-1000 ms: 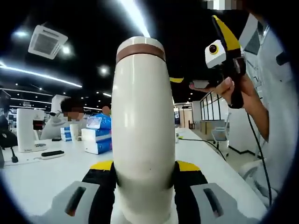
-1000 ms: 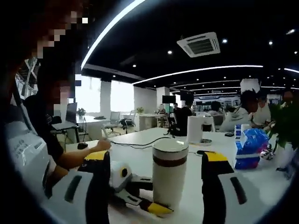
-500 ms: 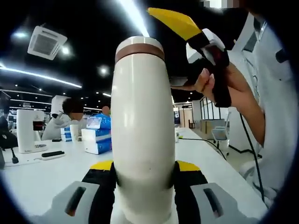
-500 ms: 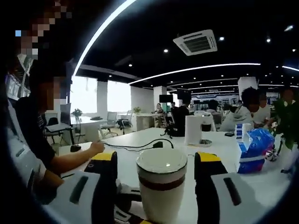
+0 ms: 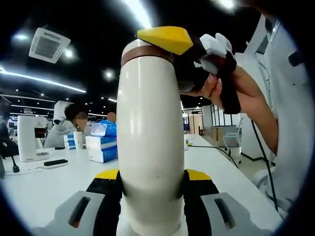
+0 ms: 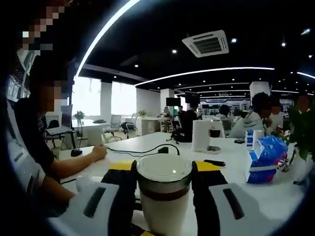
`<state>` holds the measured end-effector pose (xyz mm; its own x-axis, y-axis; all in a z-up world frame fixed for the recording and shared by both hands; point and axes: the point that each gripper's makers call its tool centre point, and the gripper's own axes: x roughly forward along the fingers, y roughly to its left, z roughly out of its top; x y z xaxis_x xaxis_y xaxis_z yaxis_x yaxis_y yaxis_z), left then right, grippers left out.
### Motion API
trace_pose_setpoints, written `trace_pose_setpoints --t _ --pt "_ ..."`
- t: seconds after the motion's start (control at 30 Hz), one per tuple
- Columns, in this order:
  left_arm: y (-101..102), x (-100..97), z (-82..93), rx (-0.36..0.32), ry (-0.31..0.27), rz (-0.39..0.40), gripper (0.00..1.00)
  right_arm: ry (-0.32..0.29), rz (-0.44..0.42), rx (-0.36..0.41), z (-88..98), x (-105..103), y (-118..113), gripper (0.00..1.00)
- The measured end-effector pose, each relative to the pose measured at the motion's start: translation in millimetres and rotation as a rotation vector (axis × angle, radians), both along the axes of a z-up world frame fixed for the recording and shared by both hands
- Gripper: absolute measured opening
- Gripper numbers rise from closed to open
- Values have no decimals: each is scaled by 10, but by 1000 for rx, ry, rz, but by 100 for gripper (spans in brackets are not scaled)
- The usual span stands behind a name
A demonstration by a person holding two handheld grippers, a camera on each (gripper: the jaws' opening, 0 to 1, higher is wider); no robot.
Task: Grasp the water cup twist off the cup lid place the cup lid on the table
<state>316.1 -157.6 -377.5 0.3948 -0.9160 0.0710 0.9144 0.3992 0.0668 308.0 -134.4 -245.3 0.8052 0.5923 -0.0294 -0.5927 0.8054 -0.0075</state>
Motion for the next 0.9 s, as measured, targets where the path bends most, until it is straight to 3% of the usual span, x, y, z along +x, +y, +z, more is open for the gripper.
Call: trace_pose_setpoints --t 0.5,0.9 --pt "7 -13 -6 -1 -2 0 50 -19 49 -41 -12 -26 29 46" --pt "10 -1 -4 -9 -1 0 50 -19 223 -25 -19 -21 56 46"
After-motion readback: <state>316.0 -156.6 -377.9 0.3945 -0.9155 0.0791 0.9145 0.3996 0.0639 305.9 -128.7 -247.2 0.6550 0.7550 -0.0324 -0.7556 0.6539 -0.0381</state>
